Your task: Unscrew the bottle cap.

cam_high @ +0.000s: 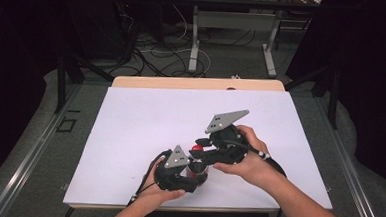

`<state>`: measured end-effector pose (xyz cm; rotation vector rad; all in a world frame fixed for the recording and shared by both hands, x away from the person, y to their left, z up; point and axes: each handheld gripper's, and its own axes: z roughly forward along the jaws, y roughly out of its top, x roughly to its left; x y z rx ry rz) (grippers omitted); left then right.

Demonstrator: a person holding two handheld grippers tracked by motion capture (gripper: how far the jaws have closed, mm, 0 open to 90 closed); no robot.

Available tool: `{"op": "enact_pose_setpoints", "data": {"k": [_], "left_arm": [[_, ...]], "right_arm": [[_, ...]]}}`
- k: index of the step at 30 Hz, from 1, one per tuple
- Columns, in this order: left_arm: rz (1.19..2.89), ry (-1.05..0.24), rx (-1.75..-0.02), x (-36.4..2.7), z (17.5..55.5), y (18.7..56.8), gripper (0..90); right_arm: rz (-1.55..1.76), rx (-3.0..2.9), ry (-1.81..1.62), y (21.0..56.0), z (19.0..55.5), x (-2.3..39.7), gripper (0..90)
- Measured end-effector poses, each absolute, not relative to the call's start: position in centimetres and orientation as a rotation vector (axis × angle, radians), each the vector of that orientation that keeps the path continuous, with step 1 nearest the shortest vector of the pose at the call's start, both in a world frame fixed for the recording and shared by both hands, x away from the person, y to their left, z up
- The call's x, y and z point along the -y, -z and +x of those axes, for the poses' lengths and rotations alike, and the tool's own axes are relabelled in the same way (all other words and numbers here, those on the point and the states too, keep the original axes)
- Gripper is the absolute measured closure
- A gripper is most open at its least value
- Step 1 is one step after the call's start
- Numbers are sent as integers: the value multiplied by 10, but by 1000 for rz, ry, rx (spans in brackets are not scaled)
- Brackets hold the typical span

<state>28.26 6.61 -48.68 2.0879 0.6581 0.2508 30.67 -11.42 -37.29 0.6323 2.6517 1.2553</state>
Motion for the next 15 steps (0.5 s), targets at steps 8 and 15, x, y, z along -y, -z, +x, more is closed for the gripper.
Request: {"op": "enact_pose_setpoints", "data": {"k": [8,15], "left_arm": [[2085,-252,-637,-66,282,486,294],[2092,-243,-625,-66,282,486,294]], "right_arm": [[169,-2870,-1328,370,341,122,609],[-140,-2955,-1365,371,360,124,608]]}}
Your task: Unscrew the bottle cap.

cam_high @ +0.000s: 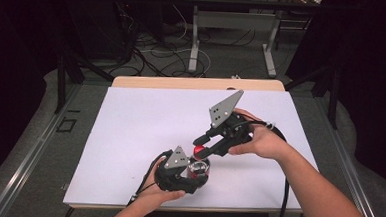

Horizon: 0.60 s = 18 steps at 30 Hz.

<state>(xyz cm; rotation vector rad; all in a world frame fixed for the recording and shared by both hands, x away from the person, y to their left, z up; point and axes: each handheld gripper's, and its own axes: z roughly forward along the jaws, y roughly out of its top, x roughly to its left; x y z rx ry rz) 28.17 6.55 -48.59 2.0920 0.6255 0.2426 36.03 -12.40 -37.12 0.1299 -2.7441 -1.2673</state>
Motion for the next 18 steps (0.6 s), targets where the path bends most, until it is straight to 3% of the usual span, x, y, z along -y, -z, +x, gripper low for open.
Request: {"op": "enact_pose_setpoints", "data": {"k": [4,7,9,18], "left_arm": [[2087,-247,-631,-65,282,486,294],[2079,-247,-641,-66,282,486,294],[2080,-251,-648,-68,283,485,294],[2081,-291,-667,-67,282,485,294]], "right_arm": [[104,2722,1262,372,361,122,602],[-71,2729,1309,369,353,123,472],[-183,2716,1378,365,345,123,447],[-900,2742,1532,363,305,120,516]]}}
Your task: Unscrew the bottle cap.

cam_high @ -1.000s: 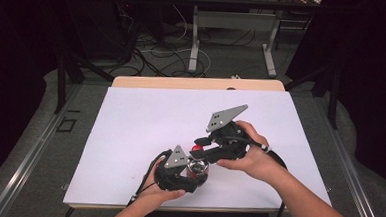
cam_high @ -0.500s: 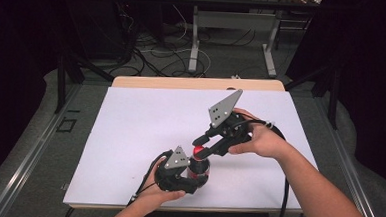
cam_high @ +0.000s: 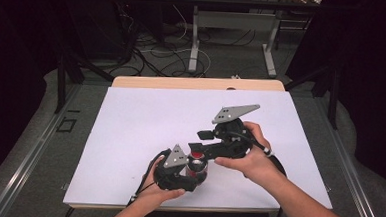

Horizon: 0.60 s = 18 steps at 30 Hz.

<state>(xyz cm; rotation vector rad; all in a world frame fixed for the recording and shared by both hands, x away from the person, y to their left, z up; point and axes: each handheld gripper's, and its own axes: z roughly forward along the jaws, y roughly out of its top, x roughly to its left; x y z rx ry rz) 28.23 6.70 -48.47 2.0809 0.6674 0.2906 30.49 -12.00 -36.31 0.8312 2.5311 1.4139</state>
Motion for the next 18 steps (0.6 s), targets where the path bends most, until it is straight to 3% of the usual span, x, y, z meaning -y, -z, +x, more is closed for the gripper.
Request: {"op": "enact_pose_setpoints", "data": {"k": [10,12,18], "left_arm": [[2073,-295,-670,-66,282,485,294],[2073,-293,-667,-67,282,484,294],[2072,-268,-665,-68,283,485,294]], "right_arm": [[899,-2444,-1290,373,290,107,543],[889,-2443,-1280,375,289,107,597],[798,-2540,-1320,375,300,113,611]]}}
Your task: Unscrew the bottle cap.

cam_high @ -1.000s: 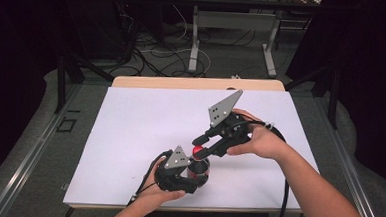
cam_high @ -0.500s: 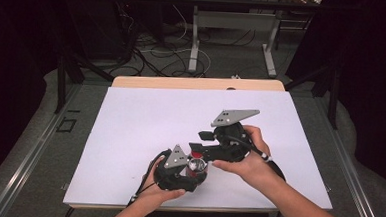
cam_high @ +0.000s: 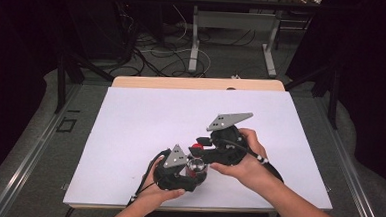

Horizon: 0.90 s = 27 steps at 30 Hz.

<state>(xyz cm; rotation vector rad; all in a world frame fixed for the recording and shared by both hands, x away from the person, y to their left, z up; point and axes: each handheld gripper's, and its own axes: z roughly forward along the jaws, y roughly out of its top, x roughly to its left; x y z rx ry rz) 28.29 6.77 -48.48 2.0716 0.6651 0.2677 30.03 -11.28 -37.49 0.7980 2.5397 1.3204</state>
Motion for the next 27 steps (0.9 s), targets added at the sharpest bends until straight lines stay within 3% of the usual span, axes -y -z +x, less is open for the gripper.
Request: {"op": "enact_pose_setpoints", "data": {"k": [16,27], "left_arm": [[2084,-237,-619,-66,281,484,294],[2090,-236,-622,-66,281,484,294]], "right_arm": [[-259,-2860,-1359,367,352,126,613],[-231,-2867,-1364,369,351,124,613]]}}
